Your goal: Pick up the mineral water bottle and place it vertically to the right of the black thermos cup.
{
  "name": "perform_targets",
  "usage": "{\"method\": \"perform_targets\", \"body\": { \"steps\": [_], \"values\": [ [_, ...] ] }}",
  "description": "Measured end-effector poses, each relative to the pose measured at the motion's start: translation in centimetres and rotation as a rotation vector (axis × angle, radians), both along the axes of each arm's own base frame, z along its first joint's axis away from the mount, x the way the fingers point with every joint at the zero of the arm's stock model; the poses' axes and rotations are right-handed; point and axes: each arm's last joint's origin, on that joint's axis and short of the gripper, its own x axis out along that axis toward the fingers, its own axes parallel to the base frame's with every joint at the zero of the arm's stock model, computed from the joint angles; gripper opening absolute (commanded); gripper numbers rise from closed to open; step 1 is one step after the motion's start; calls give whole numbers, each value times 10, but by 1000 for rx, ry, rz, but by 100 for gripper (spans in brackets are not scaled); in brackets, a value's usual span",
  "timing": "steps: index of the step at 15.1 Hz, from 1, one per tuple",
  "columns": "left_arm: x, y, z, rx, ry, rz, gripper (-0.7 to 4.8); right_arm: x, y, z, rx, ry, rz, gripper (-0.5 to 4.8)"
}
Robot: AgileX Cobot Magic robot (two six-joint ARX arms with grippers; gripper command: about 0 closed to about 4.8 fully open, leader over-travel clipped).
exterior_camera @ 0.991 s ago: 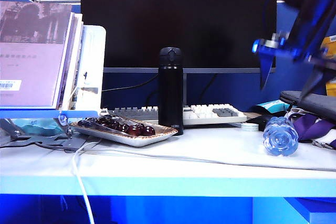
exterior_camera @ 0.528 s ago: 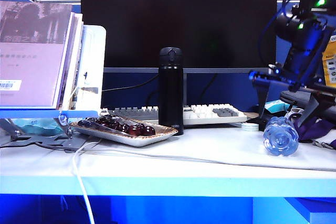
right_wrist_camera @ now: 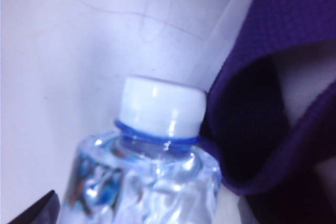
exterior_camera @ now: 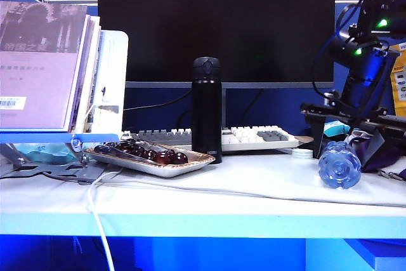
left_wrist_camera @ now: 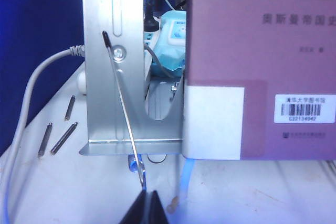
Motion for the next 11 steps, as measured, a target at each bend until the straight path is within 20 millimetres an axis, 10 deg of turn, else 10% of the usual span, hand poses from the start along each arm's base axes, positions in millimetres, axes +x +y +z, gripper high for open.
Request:
{"method": "perform_targets", "body": {
  "steps": [11],
  "values": [
    [0,0,0,0,0,0,-5,23,3,19,16,19,41,479]
  ]
}}
